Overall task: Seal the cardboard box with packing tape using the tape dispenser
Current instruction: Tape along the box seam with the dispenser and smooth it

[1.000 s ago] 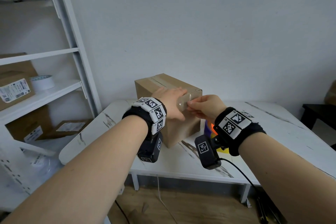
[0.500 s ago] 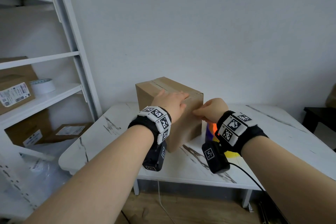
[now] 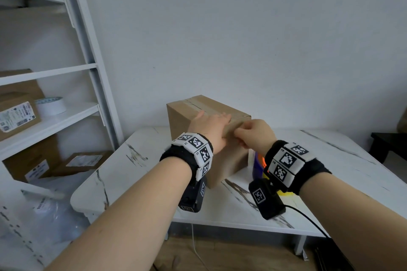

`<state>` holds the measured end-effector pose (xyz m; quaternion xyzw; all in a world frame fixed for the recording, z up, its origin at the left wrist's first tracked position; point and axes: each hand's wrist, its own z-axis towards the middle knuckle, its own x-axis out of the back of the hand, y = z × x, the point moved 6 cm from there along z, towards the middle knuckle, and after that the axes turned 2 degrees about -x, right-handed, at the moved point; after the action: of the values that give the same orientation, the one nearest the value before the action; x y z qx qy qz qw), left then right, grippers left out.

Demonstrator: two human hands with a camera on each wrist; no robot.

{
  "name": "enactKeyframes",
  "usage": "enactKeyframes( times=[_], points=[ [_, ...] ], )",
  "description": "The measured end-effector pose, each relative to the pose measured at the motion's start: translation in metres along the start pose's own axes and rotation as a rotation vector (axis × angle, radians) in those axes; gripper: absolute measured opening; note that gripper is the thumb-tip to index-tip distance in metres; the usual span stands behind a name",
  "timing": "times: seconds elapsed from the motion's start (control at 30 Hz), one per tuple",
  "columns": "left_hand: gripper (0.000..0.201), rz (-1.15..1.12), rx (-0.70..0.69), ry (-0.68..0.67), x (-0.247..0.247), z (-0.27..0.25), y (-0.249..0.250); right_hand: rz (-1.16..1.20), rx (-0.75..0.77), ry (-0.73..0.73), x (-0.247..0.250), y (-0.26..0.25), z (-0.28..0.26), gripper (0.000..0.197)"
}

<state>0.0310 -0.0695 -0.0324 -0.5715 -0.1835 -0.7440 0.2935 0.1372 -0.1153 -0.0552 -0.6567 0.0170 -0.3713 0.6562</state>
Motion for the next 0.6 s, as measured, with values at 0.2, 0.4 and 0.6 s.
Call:
enactKeyframes(
  times=[0.2,0.4,0.6],
  points=[
    [0.047,-0.071,-0.032,0.032,0.003,0.001,-0.001,-0.423,0.335,0.144,0.001,-0.030,0.001,0.031],
    [0.046,-0.067,-0.049,-0.018,0.005,-0.001,-0.003,-0.473,0.438,-0.068,-0.009,-0.027,0.003,0.032],
    [0.030,0.008,0.030,0.081,0.010,-0.008,-0.004,-0.613,0.371,-0.012,-0.004,-0.024,0.009,0.009]
  ],
)
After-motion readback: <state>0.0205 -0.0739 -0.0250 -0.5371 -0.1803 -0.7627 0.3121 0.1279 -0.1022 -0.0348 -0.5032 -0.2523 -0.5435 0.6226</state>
